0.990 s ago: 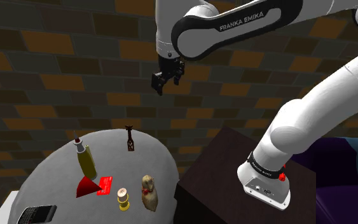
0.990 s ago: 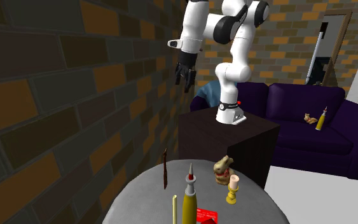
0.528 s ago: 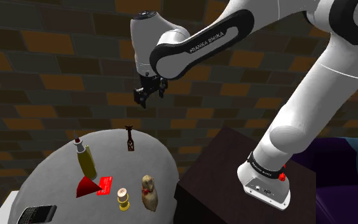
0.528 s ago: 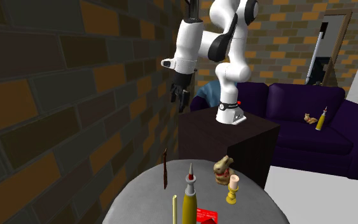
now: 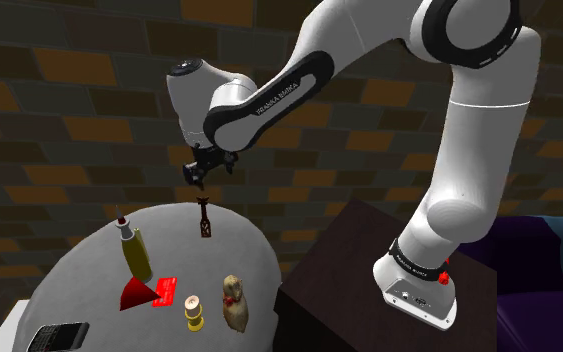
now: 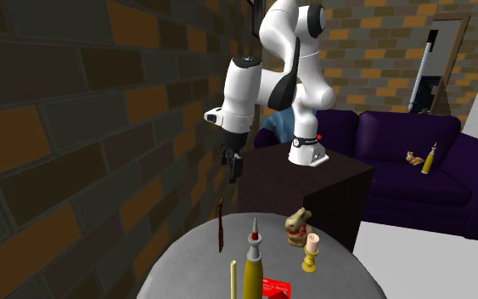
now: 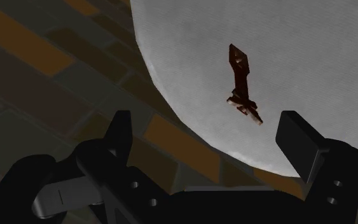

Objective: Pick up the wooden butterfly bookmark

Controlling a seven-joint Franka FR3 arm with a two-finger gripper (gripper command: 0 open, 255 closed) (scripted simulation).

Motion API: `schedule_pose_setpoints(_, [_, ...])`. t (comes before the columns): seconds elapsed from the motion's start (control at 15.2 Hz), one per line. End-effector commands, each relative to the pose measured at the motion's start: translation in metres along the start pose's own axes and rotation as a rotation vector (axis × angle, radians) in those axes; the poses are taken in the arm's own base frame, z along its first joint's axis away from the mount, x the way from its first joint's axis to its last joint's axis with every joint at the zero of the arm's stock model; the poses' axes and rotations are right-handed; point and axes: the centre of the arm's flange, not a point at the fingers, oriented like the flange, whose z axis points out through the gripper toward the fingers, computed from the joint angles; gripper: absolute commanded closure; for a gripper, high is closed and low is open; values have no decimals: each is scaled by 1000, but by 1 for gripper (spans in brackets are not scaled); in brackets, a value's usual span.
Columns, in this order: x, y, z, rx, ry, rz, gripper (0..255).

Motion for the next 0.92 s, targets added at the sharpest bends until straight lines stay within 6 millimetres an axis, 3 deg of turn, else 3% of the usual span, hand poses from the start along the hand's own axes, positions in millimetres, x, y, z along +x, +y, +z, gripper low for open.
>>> schedule_pose_setpoints(0.0, [11, -14, 22, -6, -6, 16, 0])
schedule_pose_setpoints(0.26, [30, -42, 54, -15, -15, 42, 0])
schedule_pose_setpoints(0.73, [26, -50, 93, -15, -15, 42, 0])
schedule_pose_setpoints(0.86, [26, -50, 93, -15, -15, 42, 0])
